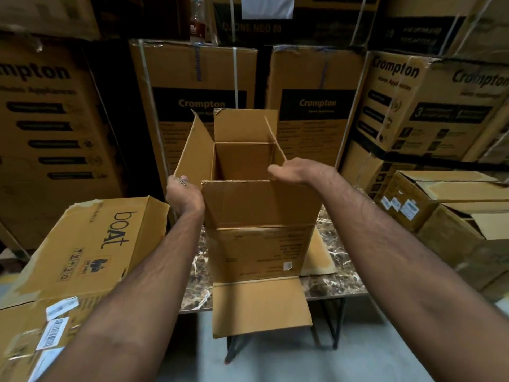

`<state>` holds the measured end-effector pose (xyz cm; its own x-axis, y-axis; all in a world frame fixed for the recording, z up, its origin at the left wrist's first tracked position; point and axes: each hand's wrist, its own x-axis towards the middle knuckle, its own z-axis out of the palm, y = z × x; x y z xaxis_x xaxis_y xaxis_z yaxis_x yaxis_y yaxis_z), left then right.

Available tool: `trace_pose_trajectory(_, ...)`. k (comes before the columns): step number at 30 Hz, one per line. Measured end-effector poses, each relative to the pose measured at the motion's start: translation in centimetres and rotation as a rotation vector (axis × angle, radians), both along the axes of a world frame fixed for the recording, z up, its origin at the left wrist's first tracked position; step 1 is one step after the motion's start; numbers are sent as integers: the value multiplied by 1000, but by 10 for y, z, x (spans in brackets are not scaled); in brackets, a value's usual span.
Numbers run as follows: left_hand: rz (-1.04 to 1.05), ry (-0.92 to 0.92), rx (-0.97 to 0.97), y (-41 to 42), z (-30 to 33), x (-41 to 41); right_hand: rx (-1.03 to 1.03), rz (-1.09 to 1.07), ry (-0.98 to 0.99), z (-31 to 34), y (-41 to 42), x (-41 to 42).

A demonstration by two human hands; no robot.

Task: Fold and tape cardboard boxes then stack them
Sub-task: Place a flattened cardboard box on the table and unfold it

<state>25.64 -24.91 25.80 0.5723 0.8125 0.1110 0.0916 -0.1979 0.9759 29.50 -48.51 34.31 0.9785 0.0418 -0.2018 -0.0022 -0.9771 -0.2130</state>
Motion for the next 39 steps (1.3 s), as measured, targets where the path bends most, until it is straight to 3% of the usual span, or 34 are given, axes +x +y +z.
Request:
trace_pose_trajectory(5,20,28,8,-3,-8,3,-167,27,-126,9,-34,-7)
trace_pose_trajectory(8,32,28,20,1,-10,4,-168,-139,-120,7,-66,-1)
trace_pose_trajectory(12,126,198,434,13,-16,-8,-129,-319,-46,-14,-80,-9)
trace_pose_trajectory(16,41,190,799,1,-17,-5,-222,-26,-478,-17,-67,-12)
trace_pose_trajectory(19,35,130,757,-3,-18,-6,-63,64,-604,-19,-52,-16)
trace_pose_trajectory(21,36,115,710,-2,-18,-8,-98,81,-597,-26,-51,-21)
trace_pose_trajectory(23,26,117,705,-1,-15,-7,-296,106,-558,-37,-58,-21)
trace_pose_trajectory(26,43,174,778,3,-16,-7,-692,67,-346,-54,-65,-21)
trace_pose_trajectory(28,64,236,891,10,-19,-8,-788,37,-212,-70,-62,-22)
trace_pose_trajectory(31,53,345,1069,14,-17,-10,-596,155,-205,-98,-64,-24)
trace_pose_trajectory(33,8,565,1243,12,-15,-14,-374,241,-150,-110,-63,-26)
trace_pose_trajectory(35,-63,772,1410,9,-17,-18,-289,245,-58,-111,-58,-25)
trace_pose_trajectory(39,-424,724,1492,9,-42,-15,-312,214,62,-105,-41,-18)
